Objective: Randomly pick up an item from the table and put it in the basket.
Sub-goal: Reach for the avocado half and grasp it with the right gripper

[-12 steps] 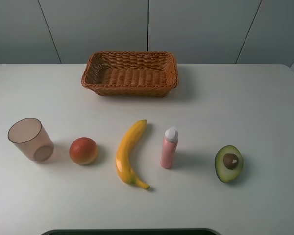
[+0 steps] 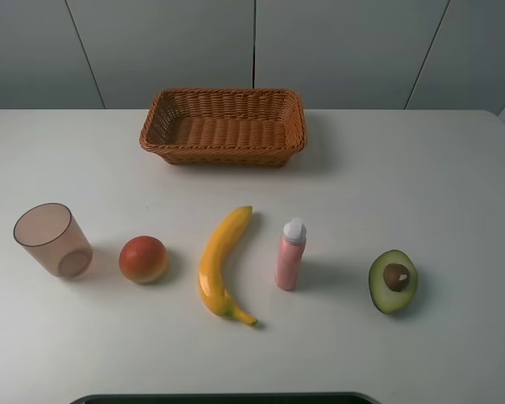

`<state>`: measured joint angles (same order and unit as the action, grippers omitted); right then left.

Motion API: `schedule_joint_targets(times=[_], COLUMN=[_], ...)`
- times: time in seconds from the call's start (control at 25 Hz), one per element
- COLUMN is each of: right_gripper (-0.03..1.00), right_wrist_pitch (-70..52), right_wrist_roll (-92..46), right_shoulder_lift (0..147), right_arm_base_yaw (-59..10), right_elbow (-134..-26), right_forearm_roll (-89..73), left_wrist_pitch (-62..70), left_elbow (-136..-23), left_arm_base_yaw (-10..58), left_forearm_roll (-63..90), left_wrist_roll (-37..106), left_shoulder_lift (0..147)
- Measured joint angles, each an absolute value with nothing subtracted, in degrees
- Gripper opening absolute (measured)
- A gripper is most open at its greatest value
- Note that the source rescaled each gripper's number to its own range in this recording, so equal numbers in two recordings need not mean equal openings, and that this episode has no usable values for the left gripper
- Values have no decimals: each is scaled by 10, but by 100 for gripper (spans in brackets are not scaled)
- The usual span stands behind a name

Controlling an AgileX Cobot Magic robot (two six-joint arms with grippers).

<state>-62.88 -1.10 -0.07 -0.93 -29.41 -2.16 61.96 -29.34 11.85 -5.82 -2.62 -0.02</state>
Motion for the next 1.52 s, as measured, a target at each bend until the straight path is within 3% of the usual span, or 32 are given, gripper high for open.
schedule_joint_targets(times=[1.52], right_gripper=[100], right_wrist_pitch=[-629], right_wrist_roll=[-11], right_shoulder_lift=[-1], right_arm_base_yaw=[-9], right_elbow=[-294], right_forearm_roll=[-25], left_wrist_pitch=[620], left_elbow=[-293], left_arm_base_yaw=[119], left_forearm_roll=[-58], left_wrist_roll=[-26], left_shoulder_lift=[0])
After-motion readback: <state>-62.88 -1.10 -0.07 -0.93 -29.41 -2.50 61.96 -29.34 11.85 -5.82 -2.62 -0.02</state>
